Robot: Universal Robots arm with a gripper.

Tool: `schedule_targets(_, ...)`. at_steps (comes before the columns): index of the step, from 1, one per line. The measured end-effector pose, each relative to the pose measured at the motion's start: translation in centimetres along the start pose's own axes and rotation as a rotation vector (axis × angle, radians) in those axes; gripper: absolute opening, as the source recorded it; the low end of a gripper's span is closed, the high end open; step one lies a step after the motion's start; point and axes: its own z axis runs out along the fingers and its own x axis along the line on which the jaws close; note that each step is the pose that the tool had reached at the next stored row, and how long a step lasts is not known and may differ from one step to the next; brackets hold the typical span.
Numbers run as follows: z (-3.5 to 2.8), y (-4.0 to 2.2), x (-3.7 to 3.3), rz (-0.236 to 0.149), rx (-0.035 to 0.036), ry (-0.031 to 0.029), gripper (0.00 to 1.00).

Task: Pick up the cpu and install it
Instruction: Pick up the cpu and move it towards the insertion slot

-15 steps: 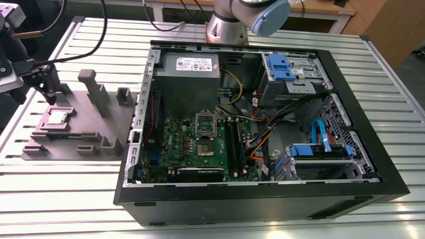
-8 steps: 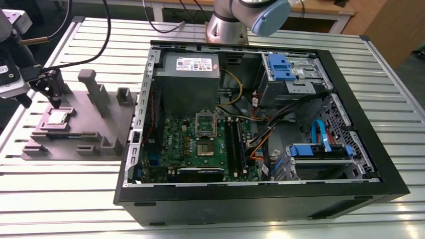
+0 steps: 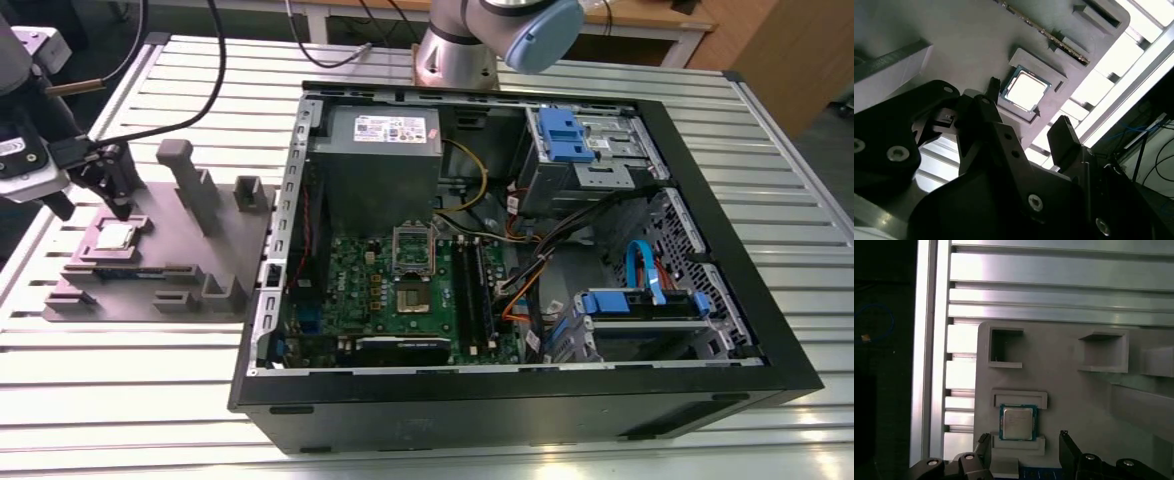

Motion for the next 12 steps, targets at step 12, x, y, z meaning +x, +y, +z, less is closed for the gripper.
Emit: schedule_targets(12,1.68,-0.27,0.16,0.0,-0.0338,-0.001,0.65)
